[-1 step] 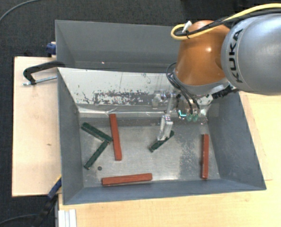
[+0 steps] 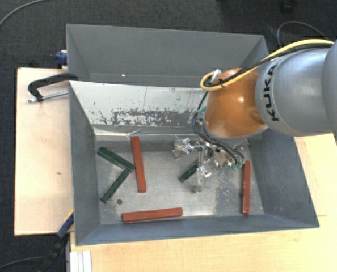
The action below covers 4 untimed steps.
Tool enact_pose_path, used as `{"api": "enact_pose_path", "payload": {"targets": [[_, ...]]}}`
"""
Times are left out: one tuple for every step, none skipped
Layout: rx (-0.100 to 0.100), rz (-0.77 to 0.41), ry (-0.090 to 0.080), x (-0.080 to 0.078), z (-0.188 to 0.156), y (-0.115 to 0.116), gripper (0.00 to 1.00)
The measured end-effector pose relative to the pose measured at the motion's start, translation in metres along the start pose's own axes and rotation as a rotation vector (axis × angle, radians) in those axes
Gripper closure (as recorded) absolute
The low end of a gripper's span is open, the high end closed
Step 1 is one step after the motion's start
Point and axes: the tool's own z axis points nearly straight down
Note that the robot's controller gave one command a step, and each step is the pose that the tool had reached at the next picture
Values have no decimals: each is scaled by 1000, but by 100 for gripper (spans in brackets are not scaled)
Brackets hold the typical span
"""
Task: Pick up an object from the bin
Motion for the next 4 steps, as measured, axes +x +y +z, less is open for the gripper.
{"api": "enact_pose_path", "payload": {"targets": [[4, -104, -14, -3, -33, -5, 0], [4, -213, -11, -2, -32, -10, 0], [1, -289, -3, 5, 0, -15, 0], [1, -286, -6, 4, -1, -15, 0]]}}
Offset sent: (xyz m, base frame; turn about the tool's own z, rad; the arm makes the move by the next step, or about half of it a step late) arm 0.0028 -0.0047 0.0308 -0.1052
